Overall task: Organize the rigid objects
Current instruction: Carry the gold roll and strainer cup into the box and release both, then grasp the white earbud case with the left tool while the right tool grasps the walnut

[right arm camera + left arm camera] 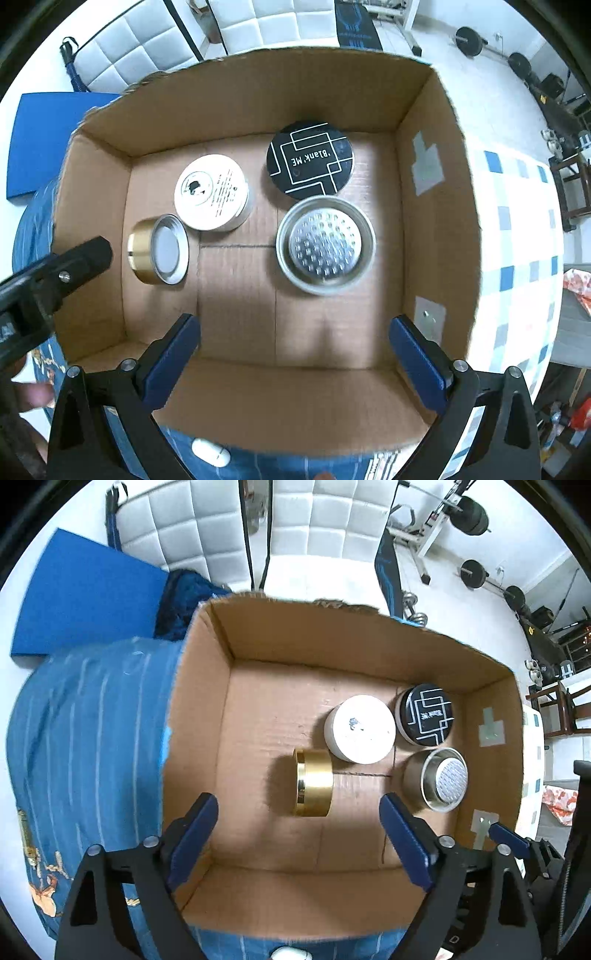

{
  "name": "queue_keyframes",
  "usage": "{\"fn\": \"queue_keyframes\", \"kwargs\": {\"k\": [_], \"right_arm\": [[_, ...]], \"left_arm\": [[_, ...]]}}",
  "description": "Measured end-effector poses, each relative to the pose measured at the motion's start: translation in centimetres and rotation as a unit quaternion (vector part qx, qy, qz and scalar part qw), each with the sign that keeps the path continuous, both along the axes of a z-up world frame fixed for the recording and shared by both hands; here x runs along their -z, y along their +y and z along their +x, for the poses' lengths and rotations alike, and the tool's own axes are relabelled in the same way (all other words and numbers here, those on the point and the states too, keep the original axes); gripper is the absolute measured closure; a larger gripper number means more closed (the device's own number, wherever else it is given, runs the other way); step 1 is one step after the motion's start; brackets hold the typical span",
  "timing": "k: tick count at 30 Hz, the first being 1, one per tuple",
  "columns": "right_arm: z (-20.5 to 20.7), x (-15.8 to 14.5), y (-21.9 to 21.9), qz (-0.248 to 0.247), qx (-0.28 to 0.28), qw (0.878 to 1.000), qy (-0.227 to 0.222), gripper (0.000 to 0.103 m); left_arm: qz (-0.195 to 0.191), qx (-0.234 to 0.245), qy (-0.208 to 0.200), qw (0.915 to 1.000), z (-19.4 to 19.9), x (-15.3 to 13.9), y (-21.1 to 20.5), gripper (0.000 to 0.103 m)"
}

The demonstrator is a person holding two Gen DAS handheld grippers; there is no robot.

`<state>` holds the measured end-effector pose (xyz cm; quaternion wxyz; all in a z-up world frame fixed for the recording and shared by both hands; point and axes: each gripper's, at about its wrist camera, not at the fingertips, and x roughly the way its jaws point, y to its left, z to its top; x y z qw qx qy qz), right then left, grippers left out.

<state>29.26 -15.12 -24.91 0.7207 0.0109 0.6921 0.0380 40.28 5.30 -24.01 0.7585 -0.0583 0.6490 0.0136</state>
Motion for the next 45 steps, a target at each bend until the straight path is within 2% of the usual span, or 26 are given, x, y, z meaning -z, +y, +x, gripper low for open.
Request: {"fn": "queue_keyframes", "kwargs": {"k": [6,18,24,28,30,33,38,41,43,45], "right_arm": [[-2.9,-3.6,-0.3,-0.007,-0.008,0.999,-0.041,0.0],[-9.3,-11.7,-2.3,-0.009,-0.022,0.992,-0.122,0.0],[-11.9,-13.8,-2.4,0.001,-0.029,0.988,-0.153,0.0],[-13.4,-14.4,-2.8,0.01,-0.031,0.986,-0.161,0.0],[-14.2,-13.5,-3.5,0.021,-0.03,0.988,-0.15,0.0],[-15.1,-10.4,-4.5,0.018,-0.027,0.993,-0.11,0.0],[-16.1,-2.7,-6.2,0.02,-0.021,0.999,-0.034,0.0],[-16.4,1.9,-6.8,0.019,-0.021,1.0,0.006,0.007],[-16.5,4.3,-6.8,0.021,-0.026,0.999,0.027,0.021],[-16.4,6.0,-6.9,0.019,-0.032,0.998,0.043,0.026]], "left_arm": [[0.004,0.005,-0.028,0.9996,-2.1,-2.0,-1.2,0.01],[-0.013,-0.012,-0.097,0.9951,-10.7,-8.3,-1.8,0.01],[-0.011,-0.018,-0.124,0.992,-14.0,-10.6,-1.8,0.01],[-0.017,-0.03,-0.134,0.9904,-15.7,-11.2,-1.3,0.01],[-0.015,-0.035,-0.126,0.9913,-16.5,-10.2,-1.0,0.01],[-0.013,-0.038,-0.089,0.9952,-17.7,-6.6,-0.6,0.01],[-0.004,-0.03,0.009,0.9995,-19.8,2.9,-0.5,0.011],[-0.002,-0.004,0.053,0.9986,-21.1,7.9,-1.1,0.012],[0.0,0.024,0.084,0.9961,-21.8,11.0,-1.9,0.012],[-0.005,0.04,0.102,0.9939,-22.2,12.9,-2.4,0.012]]}}
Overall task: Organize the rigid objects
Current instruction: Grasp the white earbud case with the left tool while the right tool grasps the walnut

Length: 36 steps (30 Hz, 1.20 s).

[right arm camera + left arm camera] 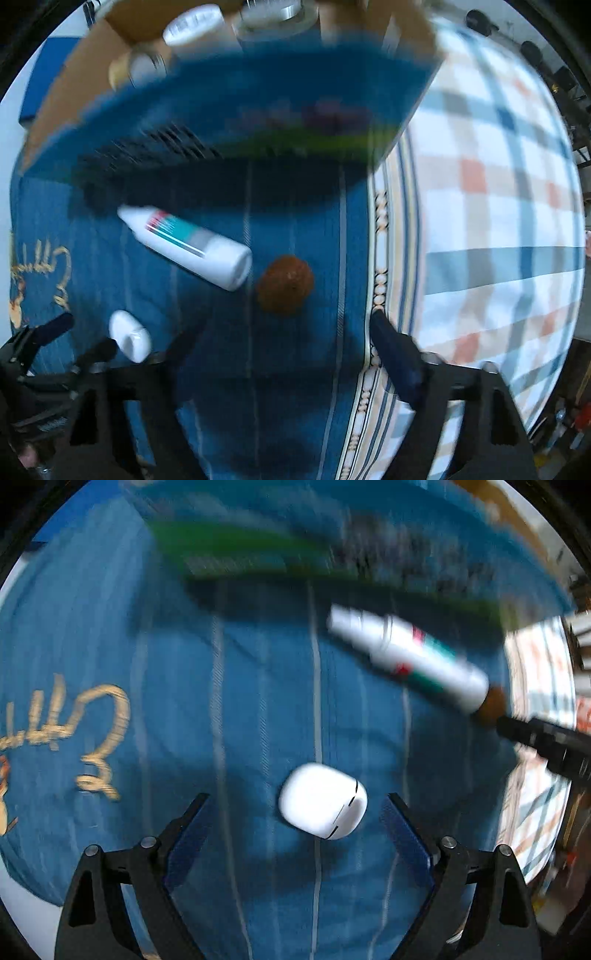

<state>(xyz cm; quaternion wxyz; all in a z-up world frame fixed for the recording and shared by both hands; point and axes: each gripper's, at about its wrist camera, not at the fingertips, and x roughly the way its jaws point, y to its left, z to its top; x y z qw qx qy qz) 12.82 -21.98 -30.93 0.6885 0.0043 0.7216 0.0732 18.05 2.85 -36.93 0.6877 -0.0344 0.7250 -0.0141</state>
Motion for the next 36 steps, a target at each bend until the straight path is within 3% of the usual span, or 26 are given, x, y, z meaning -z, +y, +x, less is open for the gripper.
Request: {"fn": "queue_keyframes", "kwargs": {"k": [3,6,8,9,12,15,22,29,36], "right_arm": [[0.0,1.4,-0.1,-0.002,-0.007,1.0,0.002,0.026],[0.0,2.1,0.3,-0.001,-0.016,1.0,0.002,0.026],[0.1,2.5,0.5,-0.002,-0.017,1.0,0.001,0.028],[0.1,2.7,0.7,0.0,-0.017,1.0,0.001,0.034],[0.1,3.3,1.0,-0.003,-0.01,1.0,0.002,0.045],[0.1,3.2,1.0,-0.011,-0.002,1.0,-0.007,0.064],[-1.0,3.1,1.1,-0.019,-0.002,1.0,-0.001,0.064],[-3.9,0.6,1.2,0.006,-0.002,1.0,-0.008,0.064],[-3.9,-5.9,0.6,0.054,-0.002,0.997,-0.046,0.064]], "left_arm": [[-0.006,0.025,0.022,0.9994,-0.4,2.6,-1.1,0.015],[0.027,0.071,-0.003,0.9971,-0.6,2.7,-3.0,0.022],[0.036,0.067,-0.011,0.9971,-0.5,2.2,-3.3,0.045],[0.036,0.062,-0.013,0.9974,-0.3,2.0,-3.3,0.048],[0.046,0.042,-0.015,0.9979,0.3,1.8,-3.0,0.048],[0.037,0.009,-0.015,0.9992,0.8,1.6,-2.2,0.048],[0.031,-0.022,-0.019,0.9991,0.3,1.2,-0.7,0.048],[0.011,-0.032,-0.047,0.9983,0.4,-3.8,0.0,0.048],[-0.037,-0.023,-0.102,0.9938,0.4,-11.9,-0.3,0.048]]}}
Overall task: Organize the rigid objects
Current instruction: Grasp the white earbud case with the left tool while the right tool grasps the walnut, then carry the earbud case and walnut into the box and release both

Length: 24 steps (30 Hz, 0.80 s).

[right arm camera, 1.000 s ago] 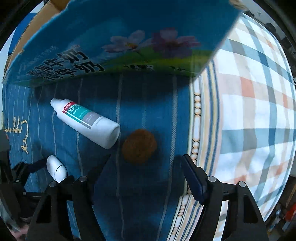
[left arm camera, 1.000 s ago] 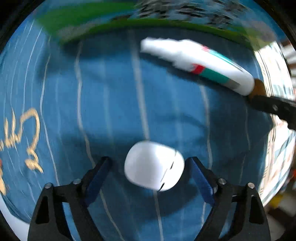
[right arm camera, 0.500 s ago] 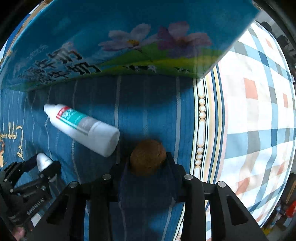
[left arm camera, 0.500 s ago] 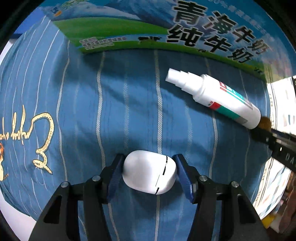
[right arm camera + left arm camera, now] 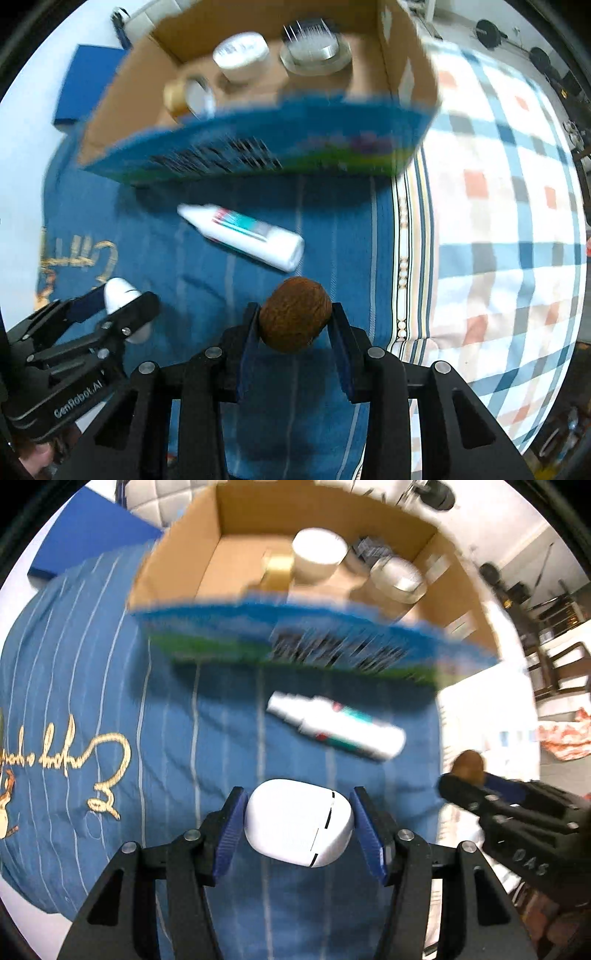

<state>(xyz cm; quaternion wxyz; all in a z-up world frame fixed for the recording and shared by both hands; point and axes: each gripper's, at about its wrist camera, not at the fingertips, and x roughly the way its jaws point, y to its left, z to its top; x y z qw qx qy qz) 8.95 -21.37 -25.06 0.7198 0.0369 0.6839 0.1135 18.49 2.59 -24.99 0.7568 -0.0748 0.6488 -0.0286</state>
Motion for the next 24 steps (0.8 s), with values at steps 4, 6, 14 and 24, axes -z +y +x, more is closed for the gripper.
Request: {"fn": "queue_keyframes", "kwargs": {"k": [4,6,14,24], "right_arm": [[1.8,-4.5,-0.6,0.028,0.002,0.999,-0.026,0.064],[3.6,-6.8,-0.3,0.042,0.002,0.998,-0.037,0.064],[12.4,-7.8,2.4,0.051,0.016,0.998,-0.034,0.064],[21.3,3.1,6.3,-0.009,0.042,0.997,0.066,0.064]], "left_arm": [[-0.053,-0.009,-0.038,0.9978,2.1,-5.4,-0.3,0.048],[-0.068,-0.011,-0.058,0.9959,3.6,-7.5,-0.7,0.048],[-0.044,-0.013,-0.066,0.9968,14.7,-8.4,0.8,0.048],[0.006,-0.006,0.043,0.9991,26.0,3.2,2.5,0.048]]}}
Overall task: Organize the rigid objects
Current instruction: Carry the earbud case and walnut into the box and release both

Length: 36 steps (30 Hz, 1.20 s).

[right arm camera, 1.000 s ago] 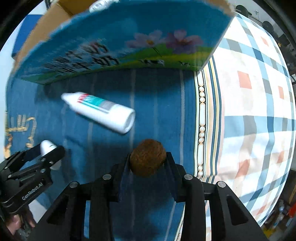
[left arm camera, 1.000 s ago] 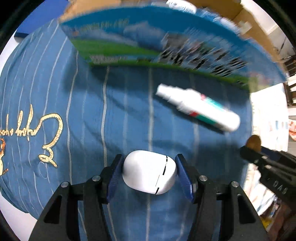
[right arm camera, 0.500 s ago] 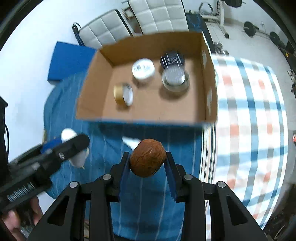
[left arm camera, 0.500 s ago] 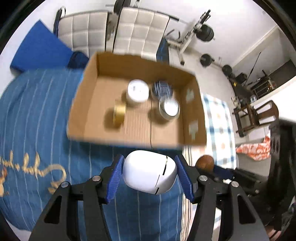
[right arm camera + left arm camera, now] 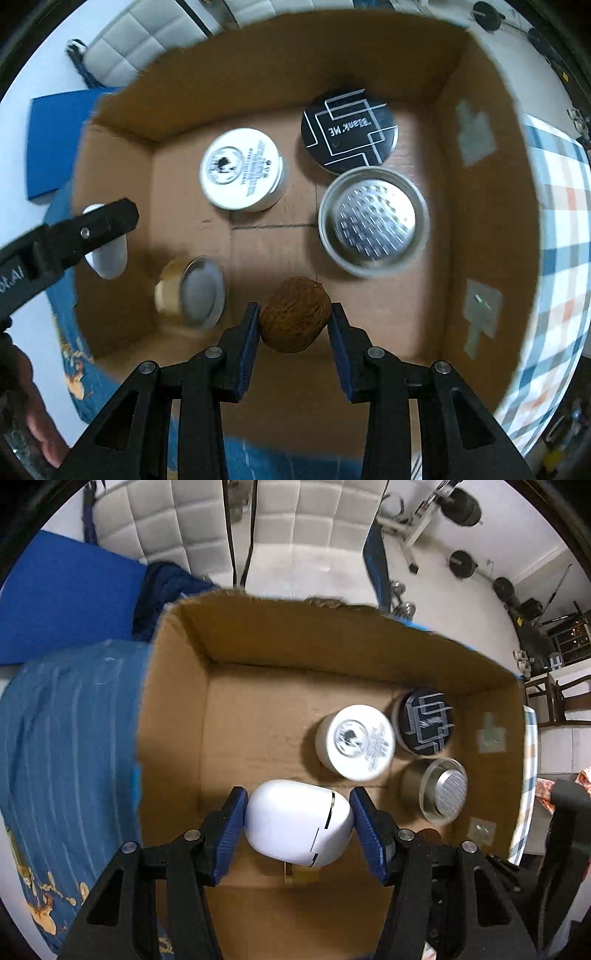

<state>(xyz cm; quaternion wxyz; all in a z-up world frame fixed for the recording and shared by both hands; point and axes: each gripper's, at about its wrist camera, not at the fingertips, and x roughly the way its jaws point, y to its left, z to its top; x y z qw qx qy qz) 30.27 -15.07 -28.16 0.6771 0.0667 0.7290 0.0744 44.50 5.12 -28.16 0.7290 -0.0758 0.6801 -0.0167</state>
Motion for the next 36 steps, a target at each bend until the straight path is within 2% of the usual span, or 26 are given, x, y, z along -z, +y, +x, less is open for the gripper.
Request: {"fn": "queue_keyframes", "kwargs": {"k": [6,10,17,22,26,27,29,32,34,36], "right_arm": [[2.3,4.3,2.0,-0.024,-0.003,0.999,0.043,0.064],[3.0,5.3,3.0,-0.041,-0.01,0.998,0.053,0.064],[4.3,5.5,4.2,-0.047,-0.015,0.997,0.064,0.064],[4.3,5.6,4.3,-0.049,-0.013,0.996,0.072,0.062],[3.3,4.5,3.4,-0.039,-0.007,0.996,0.074,0.047],[2.9,4.0,3.4,-0.036,-0.007,0.997,0.069,0.04],[2.1,2.9,3.0,-0.033,-0.011,0.998,0.06,0.031],[0.6,1.0,2.4,-0.04,-0.015,0.998,0.043,0.017],[0.1,-0.3,2.2,-0.046,-0.018,0.998,0.026,0.0],[-0.5,-1.7,1.8,-0.045,-0.015,0.999,0.012,0.0]], "left_arm": [[0.004,0.009,0.053,0.9986,2.1,4.3,0.3,0.048],[0.005,0.008,0.07,0.9975,2.8,5.8,0.8,0.048],[-0.006,-0.001,0.091,0.9958,3.5,7.2,1.6,0.048],[-0.009,-0.009,0.09,0.9959,3.4,6.3,1.8,0.044],[-0.018,-0.013,0.083,0.9963,2.9,4.1,1.0,0.033],[-0.019,-0.012,0.078,0.9967,2.6,3.6,0.9,0.03],[-0.011,-0.008,0.066,0.9977,1.7,2.3,0.6,0.011],[0.017,-0.002,0.041,0.999,0.0,0.6,0.3,0.007],[0.024,-0.003,0.025,0.9994,-1.1,-0.6,0.2,0.006],[0.025,-0.002,0.011,0.9996,-1.5,-1.5,0.3,0.006]]}}
